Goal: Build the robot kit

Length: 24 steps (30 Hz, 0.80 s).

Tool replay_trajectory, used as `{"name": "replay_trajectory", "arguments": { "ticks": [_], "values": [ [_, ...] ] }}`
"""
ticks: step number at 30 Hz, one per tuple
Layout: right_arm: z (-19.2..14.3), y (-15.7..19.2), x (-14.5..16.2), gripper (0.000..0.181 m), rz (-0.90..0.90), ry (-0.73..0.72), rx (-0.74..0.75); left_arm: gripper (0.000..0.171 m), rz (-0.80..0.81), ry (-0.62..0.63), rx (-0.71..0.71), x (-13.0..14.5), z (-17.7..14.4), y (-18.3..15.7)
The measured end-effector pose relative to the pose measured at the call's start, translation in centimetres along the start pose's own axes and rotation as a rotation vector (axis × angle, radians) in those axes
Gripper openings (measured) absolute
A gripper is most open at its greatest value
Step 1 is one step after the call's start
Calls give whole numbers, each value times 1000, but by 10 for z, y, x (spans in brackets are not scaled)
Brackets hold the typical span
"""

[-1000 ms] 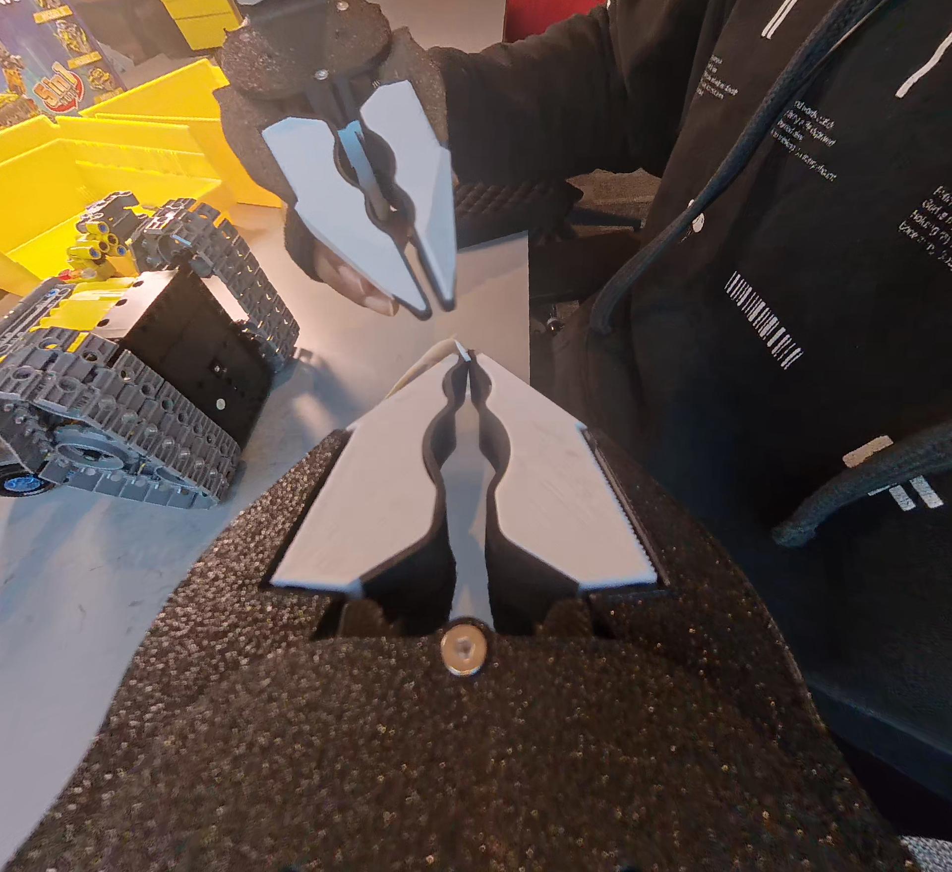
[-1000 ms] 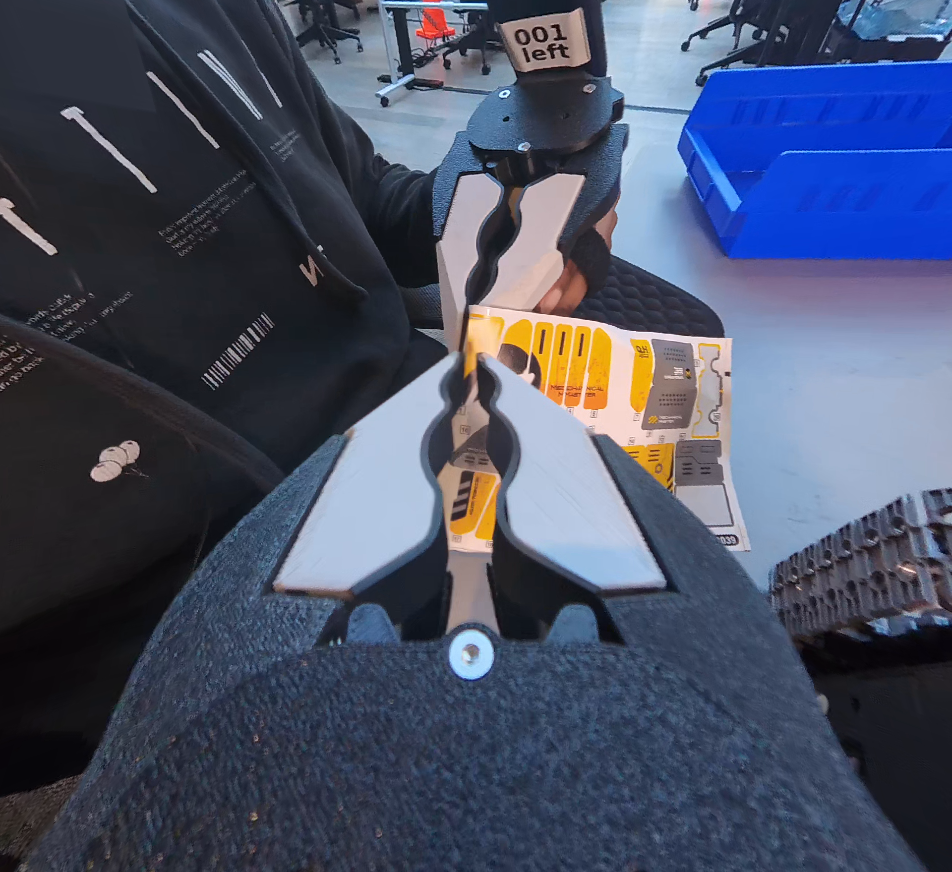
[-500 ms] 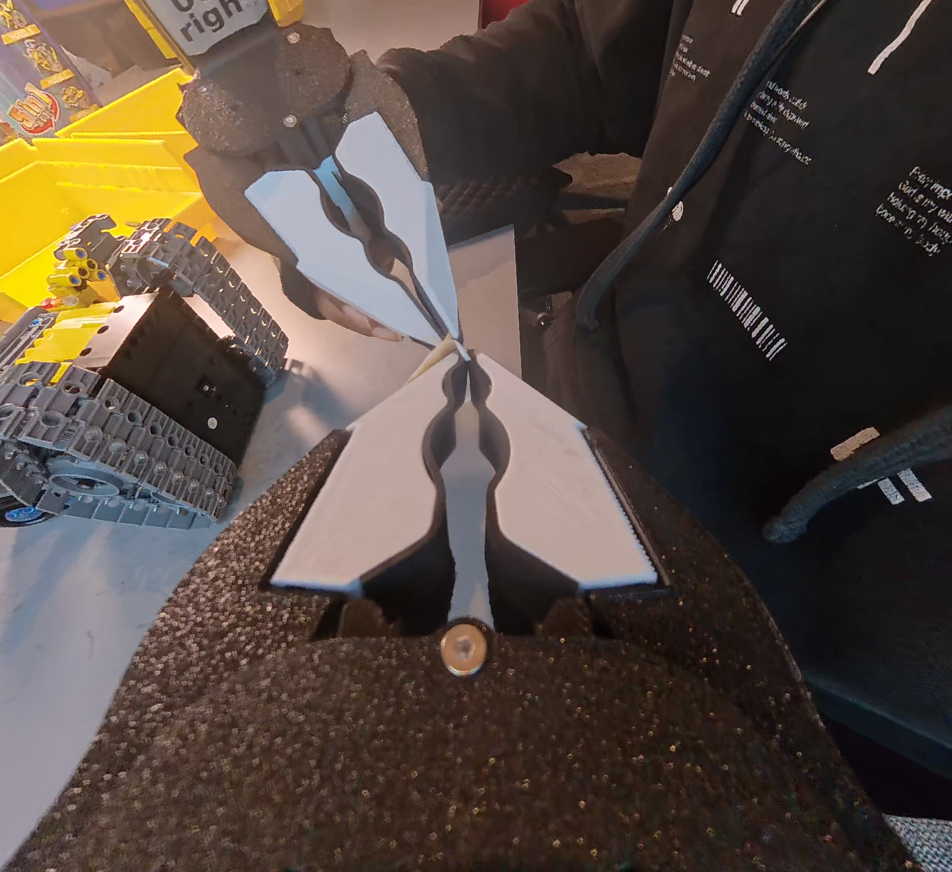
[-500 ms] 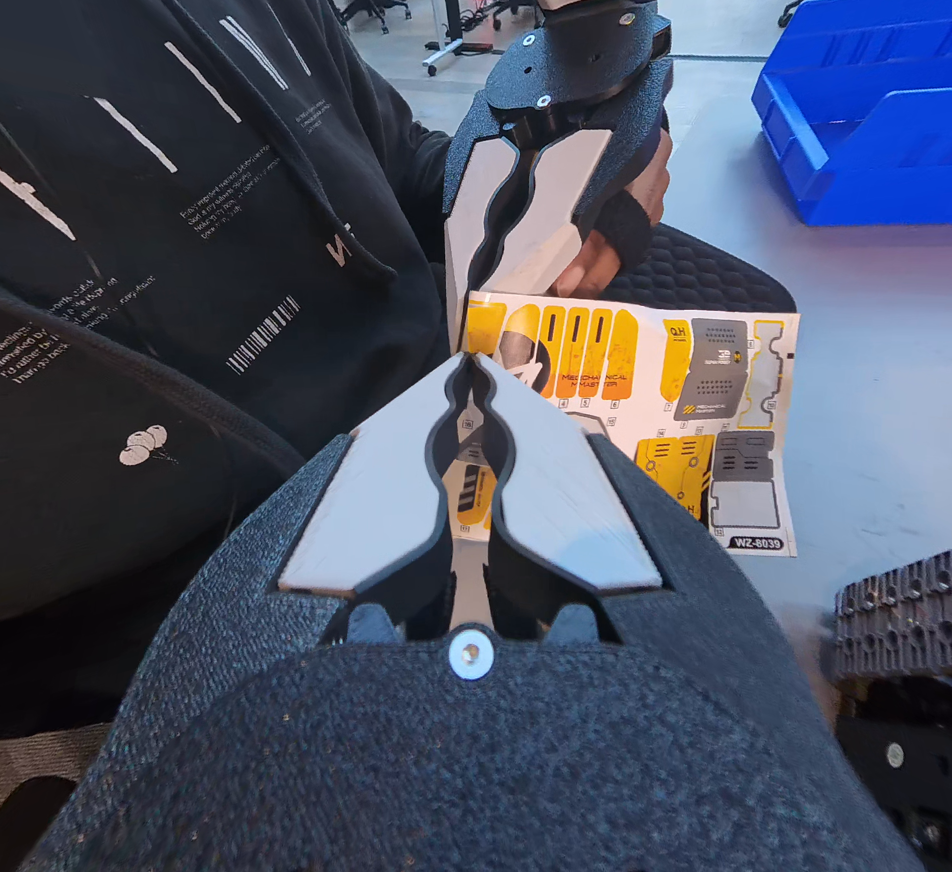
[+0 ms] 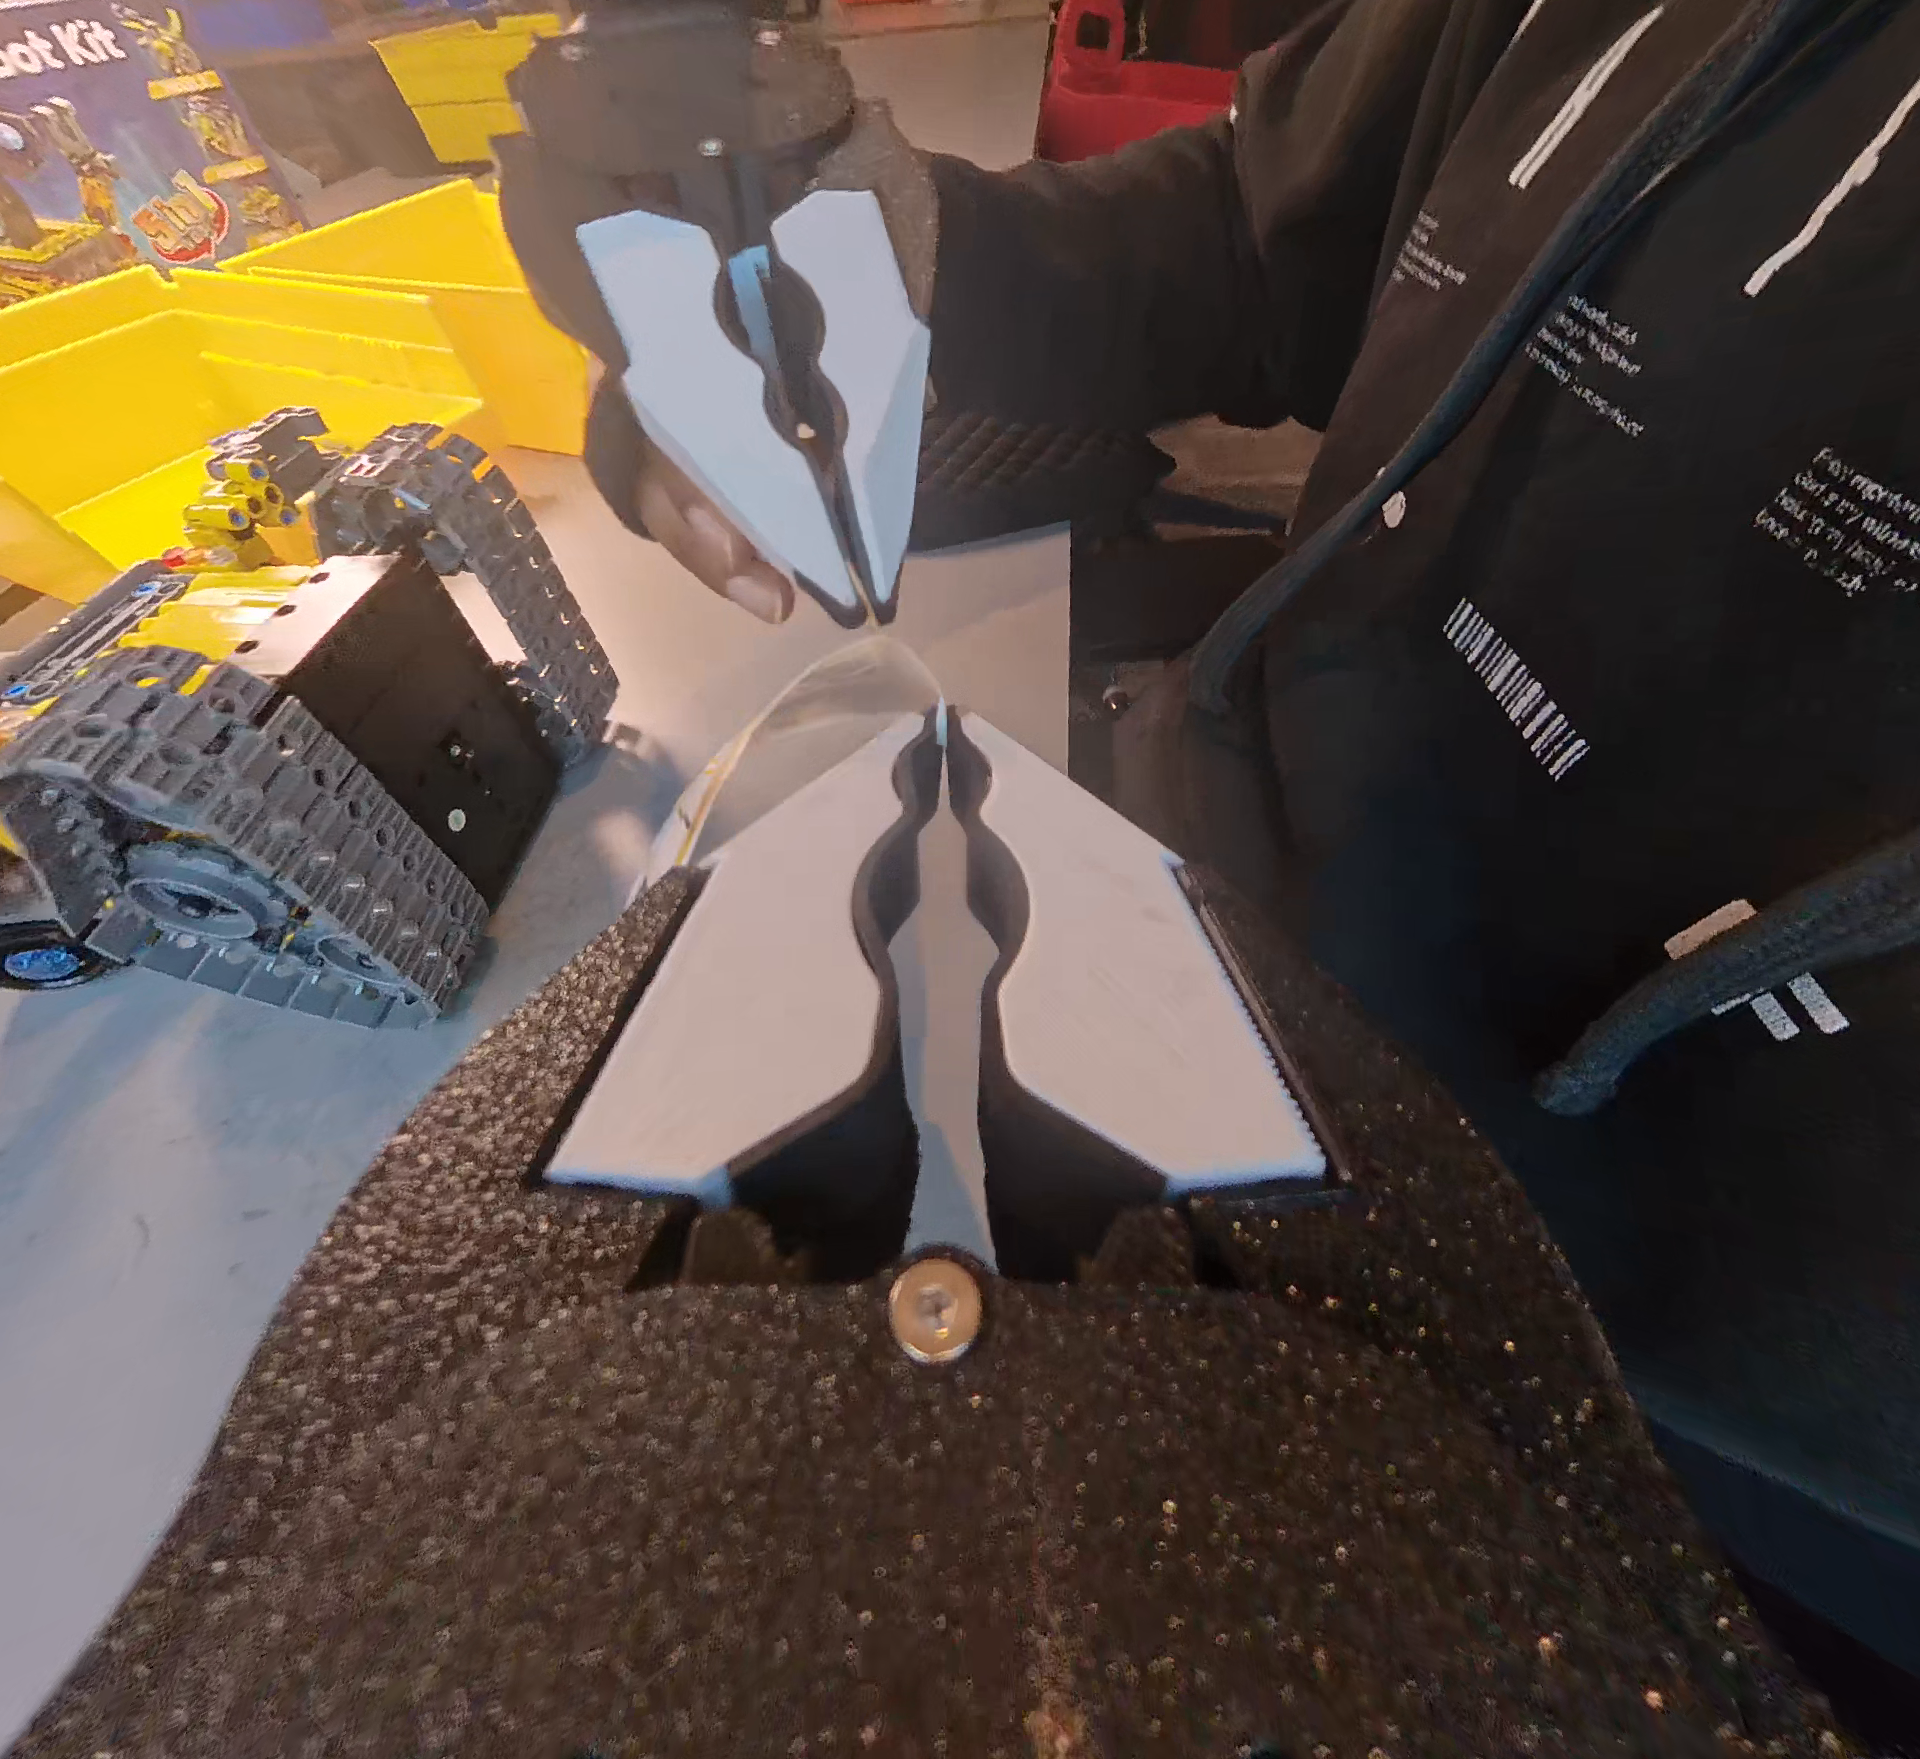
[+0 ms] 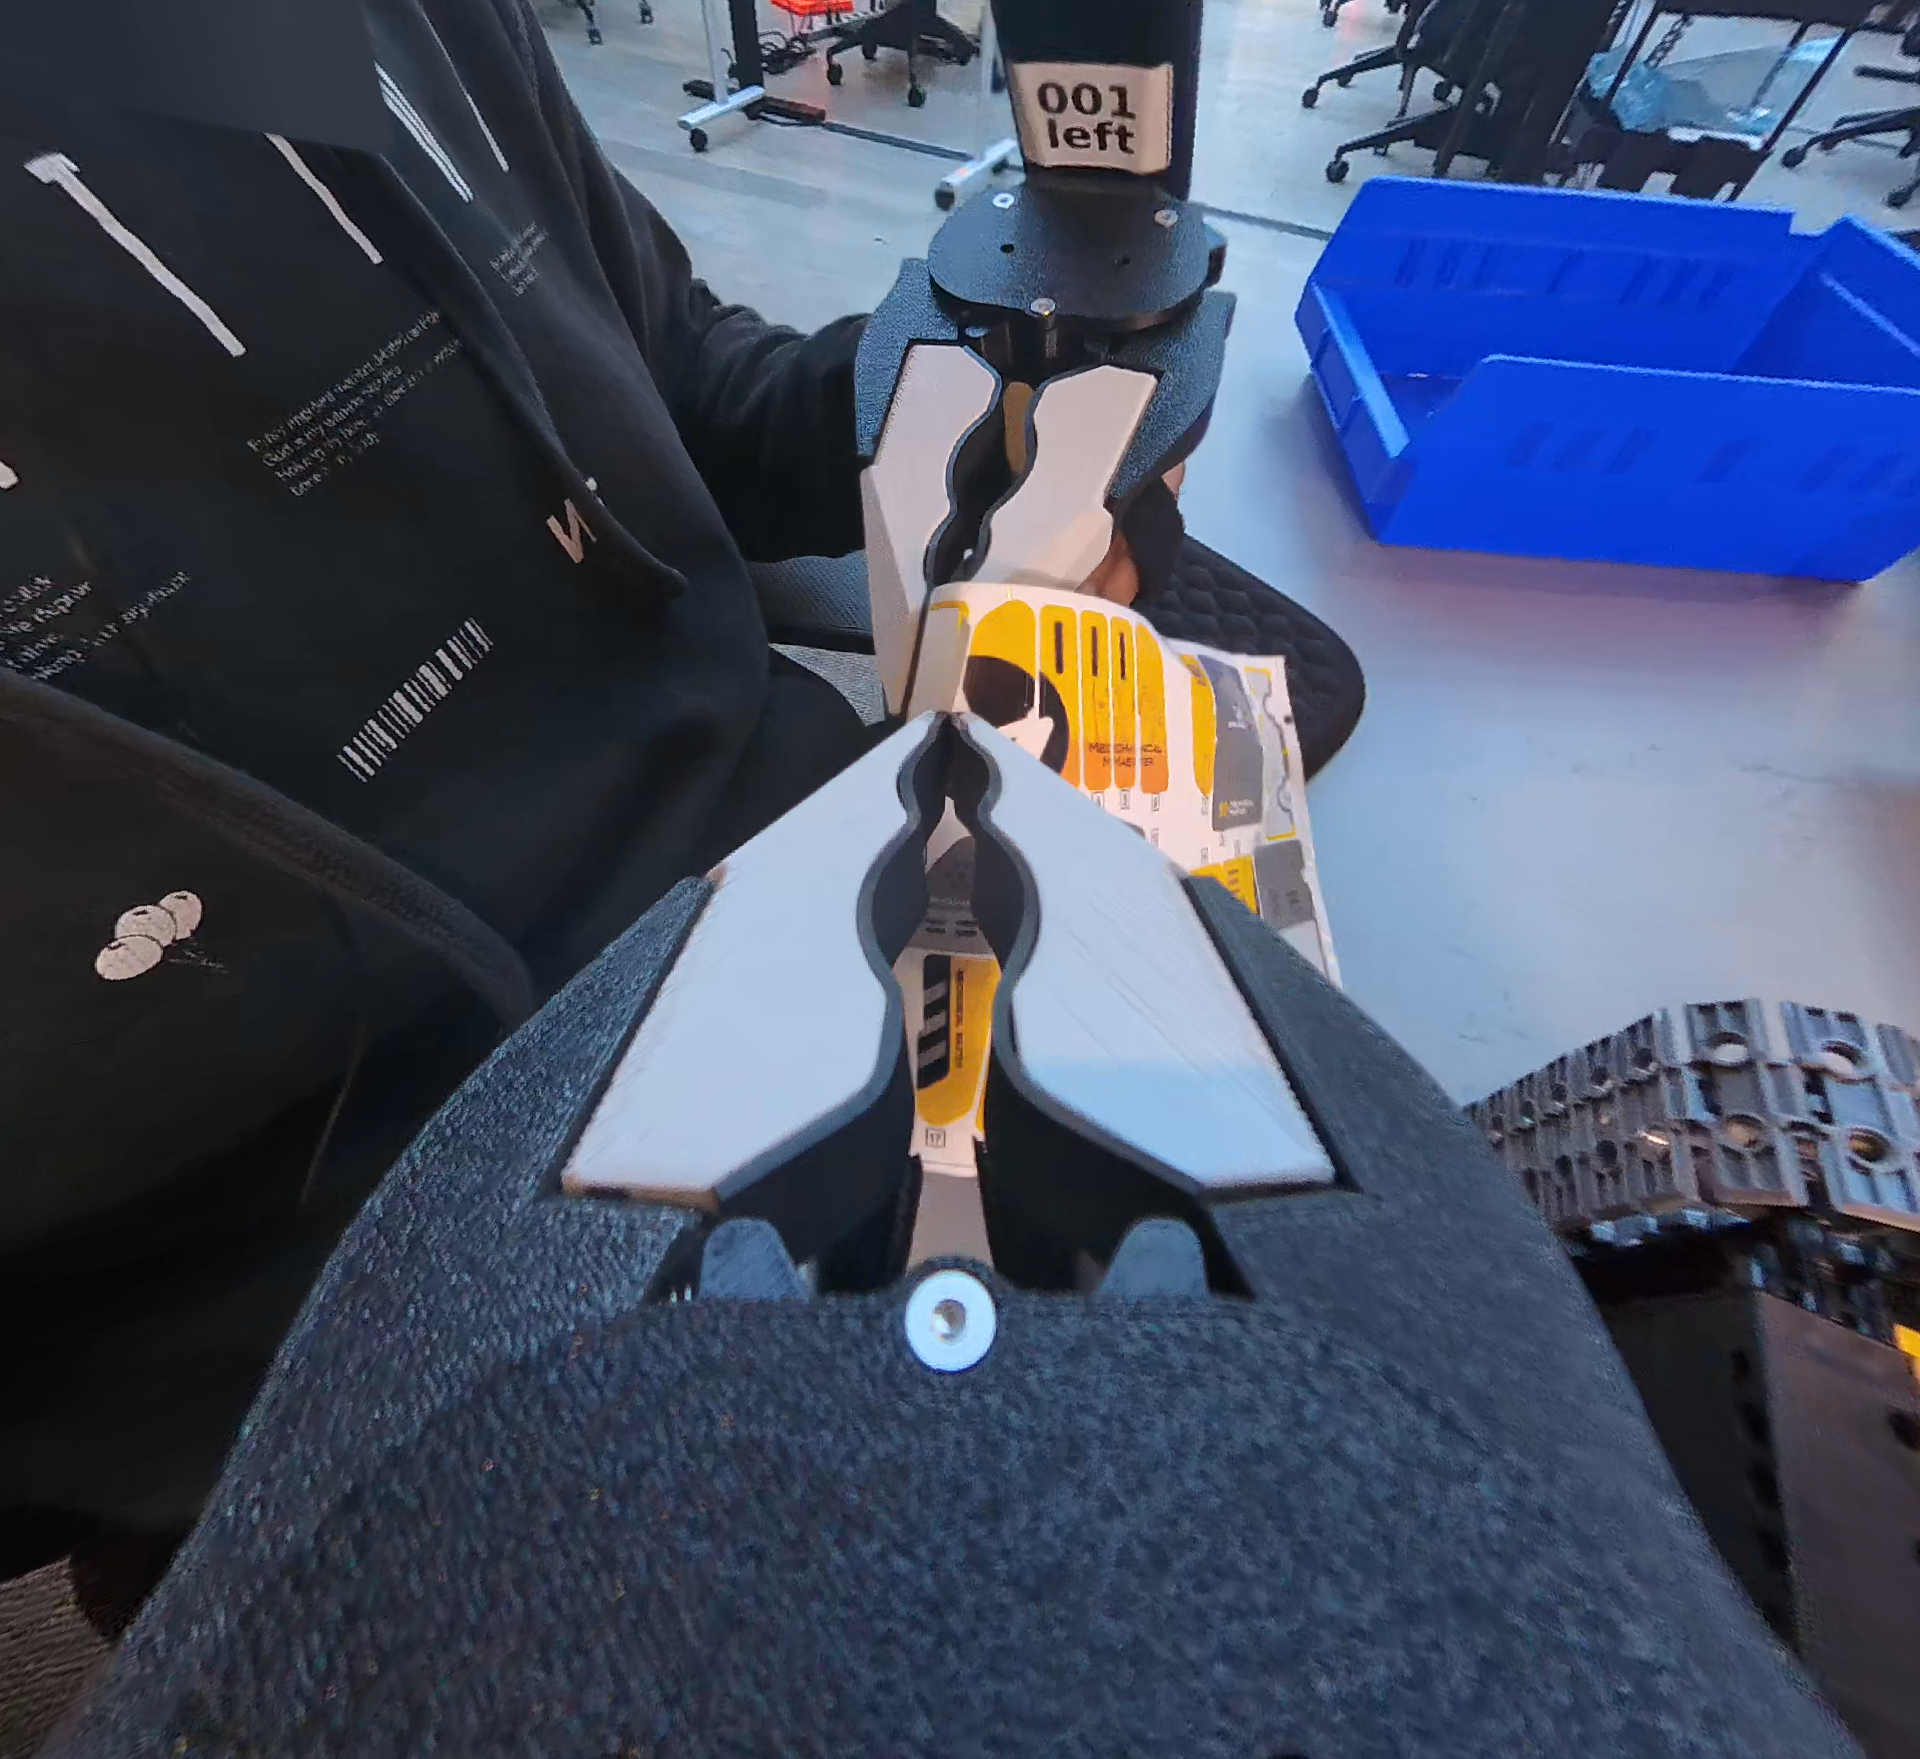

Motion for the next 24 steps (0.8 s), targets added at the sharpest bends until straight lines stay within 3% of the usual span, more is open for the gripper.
{"name": "replay_trajectory", "arguments": {
  "ticks": [15,24],
  "values": [
    [2,-2,-3,0,57,-72,-15,0,-287,-122,-72,11,-12,19],
    [16,8,6,0,-167,47,95,0,-435,-176,-43,24,-10,22]
  ]
}}
Point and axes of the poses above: each gripper's, where its closed fingertips meet, z out along the fingers, x out of its underside, y = z × x across the jaws, the point moved 9 cm from there along -z, back along the fingers, and after that the axes turned 15 degrees about z, right-handed, at the moved point
